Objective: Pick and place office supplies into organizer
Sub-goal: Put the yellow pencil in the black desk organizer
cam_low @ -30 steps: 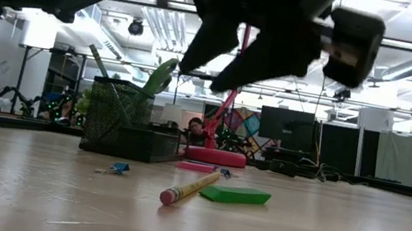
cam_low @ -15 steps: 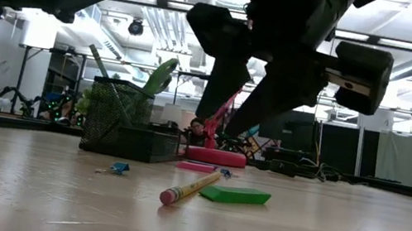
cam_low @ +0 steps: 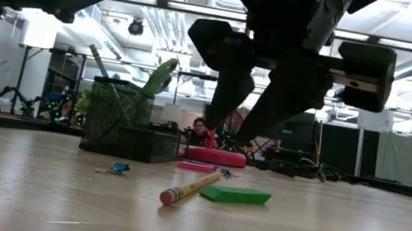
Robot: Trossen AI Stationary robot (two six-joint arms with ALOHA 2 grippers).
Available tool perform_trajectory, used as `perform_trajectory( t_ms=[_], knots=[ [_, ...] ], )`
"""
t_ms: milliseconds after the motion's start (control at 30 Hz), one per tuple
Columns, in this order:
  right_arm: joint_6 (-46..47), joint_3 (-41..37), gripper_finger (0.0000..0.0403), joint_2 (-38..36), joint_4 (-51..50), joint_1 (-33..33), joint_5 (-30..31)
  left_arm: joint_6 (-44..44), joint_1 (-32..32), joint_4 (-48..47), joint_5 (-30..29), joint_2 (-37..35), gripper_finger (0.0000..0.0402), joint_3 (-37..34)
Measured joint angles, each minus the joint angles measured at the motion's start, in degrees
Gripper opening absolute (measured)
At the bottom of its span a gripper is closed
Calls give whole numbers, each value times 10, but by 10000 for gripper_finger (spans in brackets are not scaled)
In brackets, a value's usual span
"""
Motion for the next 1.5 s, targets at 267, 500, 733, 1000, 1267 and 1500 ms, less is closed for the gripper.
perform_trajectory(
  t_ms=[267,500,733,1000,1267,1500],
  knots=[
    [-13,40,143,31,-26,-6,5,0,0,0,0,0,0,0],
    [-41,119,143,66,-111,-6,5,0,0,0,0,0,0,0],
    [-90,124,143,85,-121,-9,24,0,0,-1,0,1,0,0],
    [-105,137,143,113,-133,-13,35,0,0,0,0,0,0,0],
    [-112,139,136,115,-164,-31,33,0,0,0,0,1,0,0],
    [-122,139,128,115,-164,-40,13,0,0,0,0,1,0,0]
  ],
)
